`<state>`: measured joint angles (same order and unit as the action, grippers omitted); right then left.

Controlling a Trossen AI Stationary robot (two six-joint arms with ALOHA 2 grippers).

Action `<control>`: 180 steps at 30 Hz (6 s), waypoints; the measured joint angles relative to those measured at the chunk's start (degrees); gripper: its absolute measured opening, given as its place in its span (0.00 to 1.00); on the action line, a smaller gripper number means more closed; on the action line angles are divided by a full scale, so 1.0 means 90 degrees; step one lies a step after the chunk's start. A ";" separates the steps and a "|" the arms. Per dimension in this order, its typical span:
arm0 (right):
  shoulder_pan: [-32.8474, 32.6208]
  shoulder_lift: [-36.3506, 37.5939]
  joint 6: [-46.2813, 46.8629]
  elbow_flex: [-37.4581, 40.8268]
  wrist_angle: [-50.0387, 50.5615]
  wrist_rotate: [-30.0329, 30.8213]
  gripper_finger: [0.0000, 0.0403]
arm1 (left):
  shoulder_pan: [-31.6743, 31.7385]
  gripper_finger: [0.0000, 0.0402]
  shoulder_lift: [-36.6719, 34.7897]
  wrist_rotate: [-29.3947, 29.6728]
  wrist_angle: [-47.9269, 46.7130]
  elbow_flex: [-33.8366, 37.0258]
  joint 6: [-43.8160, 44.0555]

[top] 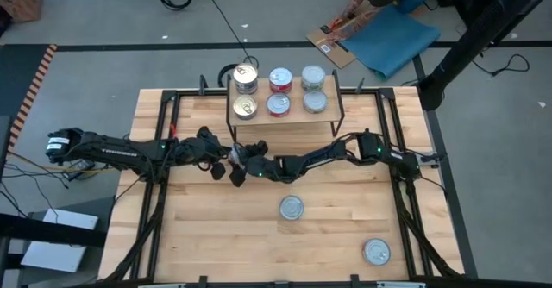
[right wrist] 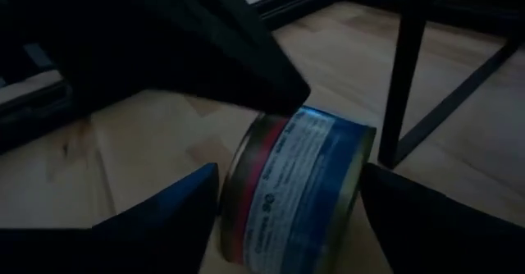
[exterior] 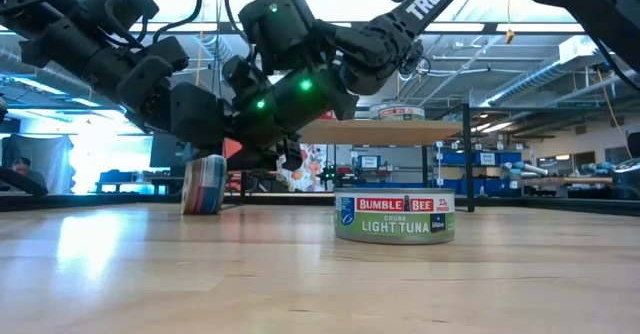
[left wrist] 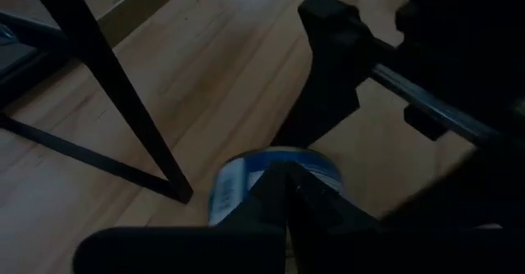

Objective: Stack canned seafood by type on shelf
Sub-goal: Stack the blue pink tuna can on top of the other blue pink tuna can on the shelf, then stack the green tuna can on top of the other green tuna can on the shelf

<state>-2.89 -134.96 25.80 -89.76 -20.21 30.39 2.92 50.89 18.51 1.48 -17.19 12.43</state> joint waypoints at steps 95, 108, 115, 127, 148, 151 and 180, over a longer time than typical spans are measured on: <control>0.2460 0.2674 0.2191 0.0007 0.1992 -0.3527 0.65 | -0.0629 0.01 -0.3575 0.0317 0.0981 0.0036 -0.2307; 0.2452 0.2812 0.2344 0.0010 0.2210 -0.4000 0.71 | -0.0629 0.01 -0.3572 0.0317 0.0983 0.0036 -0.2217; 0.2452 0.3006 0.2268 0.0010 0.2695 -0.4080 0.71 | -0.0629 0.01 -0.3570 0.0298 0.0977 0.0036 -0.2210; 0.2451 0.3072 0.1854 0.0007 0.3167 -0.5031 0.67 | -0.0631 0.01 -0.3570 0.0255 0.0981 0.0036 -0.2188; -0.0235 0.4816 -0.1248 0.0000 0.6605 -0.3651 0.17 | -0.0630 0.01 -0.3570 0.0249 0.0842 0.0036 -0.2205; -0.0777 0.4573 -0.1178 0.0001 0.6989 -0.3505 0.11 | -0.0629 0.01 -0.3560 0.0249 0.0838 0.0036 -0.2208; -0.2672 0.1640 -0.1226 0.0002 0.7519 -0.2087 0.28 | -0.0629 0.01 -0.1948 -0.0953 0.1389 0.0034 -0.2356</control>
<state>-26.94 -120.20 14.76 -89.73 47.46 11.61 -2.74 33.36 9.93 13.98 -16.88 -8.78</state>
